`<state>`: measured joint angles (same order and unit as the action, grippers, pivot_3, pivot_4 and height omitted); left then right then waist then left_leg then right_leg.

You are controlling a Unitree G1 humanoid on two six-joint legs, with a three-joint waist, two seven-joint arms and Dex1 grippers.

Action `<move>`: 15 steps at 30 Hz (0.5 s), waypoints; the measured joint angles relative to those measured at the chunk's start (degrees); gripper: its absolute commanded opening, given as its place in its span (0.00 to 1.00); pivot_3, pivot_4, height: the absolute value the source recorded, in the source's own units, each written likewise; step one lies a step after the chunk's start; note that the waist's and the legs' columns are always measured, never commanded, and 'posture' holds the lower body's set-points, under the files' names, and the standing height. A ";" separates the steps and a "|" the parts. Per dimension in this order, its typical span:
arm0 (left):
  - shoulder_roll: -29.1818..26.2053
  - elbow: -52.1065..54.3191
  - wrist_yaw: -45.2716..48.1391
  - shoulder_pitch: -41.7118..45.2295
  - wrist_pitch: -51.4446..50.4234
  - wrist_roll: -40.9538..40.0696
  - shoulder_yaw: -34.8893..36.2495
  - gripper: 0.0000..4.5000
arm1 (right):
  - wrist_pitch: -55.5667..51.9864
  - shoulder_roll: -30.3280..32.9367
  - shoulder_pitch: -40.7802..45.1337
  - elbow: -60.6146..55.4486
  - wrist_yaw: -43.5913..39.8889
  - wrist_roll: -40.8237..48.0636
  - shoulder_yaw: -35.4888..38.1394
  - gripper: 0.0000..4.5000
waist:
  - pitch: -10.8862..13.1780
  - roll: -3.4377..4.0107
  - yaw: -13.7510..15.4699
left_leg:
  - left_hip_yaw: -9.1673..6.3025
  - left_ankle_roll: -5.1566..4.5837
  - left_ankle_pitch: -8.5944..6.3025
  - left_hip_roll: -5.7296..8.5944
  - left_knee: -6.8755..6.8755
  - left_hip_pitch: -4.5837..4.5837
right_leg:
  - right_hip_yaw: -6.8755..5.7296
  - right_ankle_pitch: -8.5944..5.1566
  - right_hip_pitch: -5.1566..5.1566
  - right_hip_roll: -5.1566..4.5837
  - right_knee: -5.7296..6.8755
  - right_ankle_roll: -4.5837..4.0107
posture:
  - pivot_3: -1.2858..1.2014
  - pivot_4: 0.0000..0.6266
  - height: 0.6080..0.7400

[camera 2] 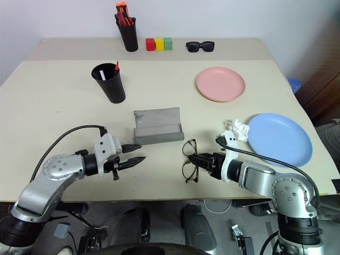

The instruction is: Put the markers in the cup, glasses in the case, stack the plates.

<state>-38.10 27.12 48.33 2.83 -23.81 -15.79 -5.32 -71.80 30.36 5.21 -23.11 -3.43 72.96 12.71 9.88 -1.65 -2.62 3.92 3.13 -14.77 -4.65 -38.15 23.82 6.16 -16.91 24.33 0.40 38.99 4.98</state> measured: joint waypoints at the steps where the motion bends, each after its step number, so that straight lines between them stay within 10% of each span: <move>1: 0.00 0.01 0.01 -0.10 0.20 0.00 0.00 0.41 | -0.14 0.01 0.01 0.00 0.15 0.15 -0.02 0.23 | 0.00 0.00 0.00 | 0.00 0.00 0.00 0.00 0.00 0.00 | 0.00 0.00 0.00 0.00 0.00 0.00 | 0.52 0.24 0.94; 3: 0.00 0.01 0.01 -0.23 0.35 0.01 0.00 0.41 | -0.33 0.10 0.17 -0.01 0.04 0.55 -0.21 0.01 | 0.00 0.00 0.00 | 0.00 0.00 0.00 0.00 0.00 0.00 | 0.00 0.00 0.00 0.00 0.00 0.00 | 0.52 0.24 0.94; 15: 0.16 -0.03 -1.14 -1.20 0.58 -0.15 1.29 0.41 | 2.54 14.64 6.75 -5.09 -11.42 -8.53 -6.44 0.01 | 0.02 0.03 -0.08 | 0.08 0.00 0.00 0.00 0.01 0.00 | 0.05 0.00 0.08 -0.02 -0.01 0.00 | 0.52 0.24 0.94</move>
<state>-37.94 27.09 47.19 1.63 -23.22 -15.94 -4.03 -69.26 45.00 11.96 -28.20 -14.85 64.43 6.26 9.90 -1.63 -2.70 4.00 3.13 -14.77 -4.65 -38.13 23.82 6.21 -16.91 24.41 0.38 38.98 4.98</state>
